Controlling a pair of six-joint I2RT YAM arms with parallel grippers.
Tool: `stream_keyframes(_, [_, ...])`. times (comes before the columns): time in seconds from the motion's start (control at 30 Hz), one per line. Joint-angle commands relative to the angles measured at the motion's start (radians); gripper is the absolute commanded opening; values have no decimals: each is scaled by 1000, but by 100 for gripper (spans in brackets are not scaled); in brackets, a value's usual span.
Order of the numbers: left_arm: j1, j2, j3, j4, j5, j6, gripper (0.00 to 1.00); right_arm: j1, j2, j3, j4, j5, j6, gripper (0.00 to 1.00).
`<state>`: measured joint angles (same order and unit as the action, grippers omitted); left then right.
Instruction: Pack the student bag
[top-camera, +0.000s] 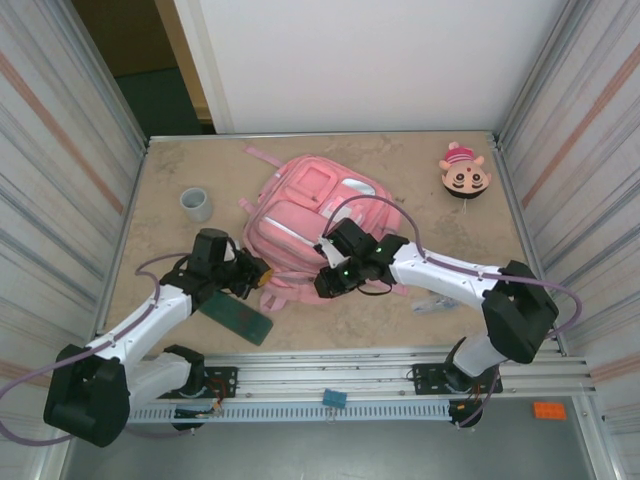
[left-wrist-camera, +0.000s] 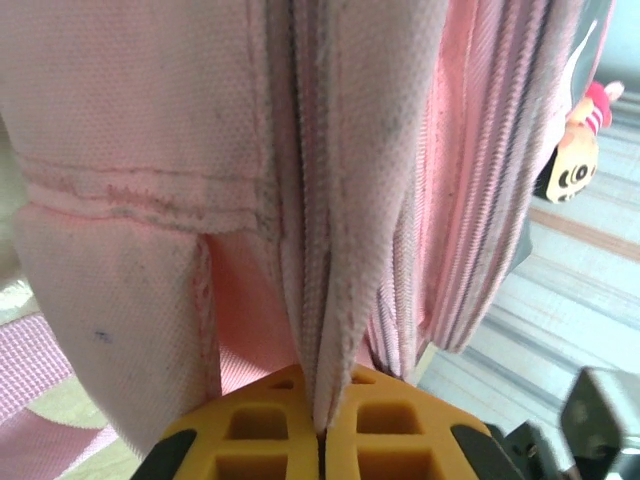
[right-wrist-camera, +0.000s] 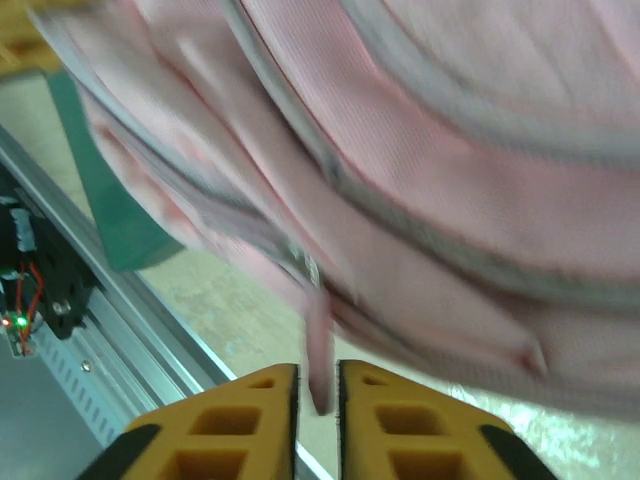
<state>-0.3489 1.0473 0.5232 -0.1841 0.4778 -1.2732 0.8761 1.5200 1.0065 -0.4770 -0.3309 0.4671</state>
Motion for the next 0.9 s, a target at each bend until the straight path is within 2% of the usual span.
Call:
stream_keyframes(0.0, [9, -3, 28, 53, -49, -11, 0, 4, 34, -17, -67, 45, 30, 25])
stream_keyframes(0.17, [1, -7, 31, 60, -49, -22, 0, 1, 37, -22, -41, 79, 37, 27])
stream_keyframes(0.27, [1, -9, 29, 60, -46, -17, 0, -7, 18, -30, -18, 60, 35, 33])
stream_keyframes(0.33, [1, -7, 30, 59, -41, 6, 0, -21, -8, -35, -9, 28, 31, 35])
stream_keyframes(0.47, [-12, 1, 23, -7, -44, 118, 8, -88, -88, -69, 41, -145, 68, 42])
stream_keyframes(0.57, [-35, -9, -42, 56, -59, 130, 7, -127, -117, -87, 58, -221, 160, 43])
stream_keyframes(0.7, [-68, 4, -93, 150, -92, 189, 5, -123, -118, -126, 137, -261, 330, 43])
stream_keyframes(0.77, [-73, 17, -121, 210, -79, 193, 4, -112, -108, -137, 173, -258, 379, 44])
stream_keyframes(0.87, [-73, 27, -153, 263, -65, 185, 4, -91, -60, -98, 142, -209, 365, 45])
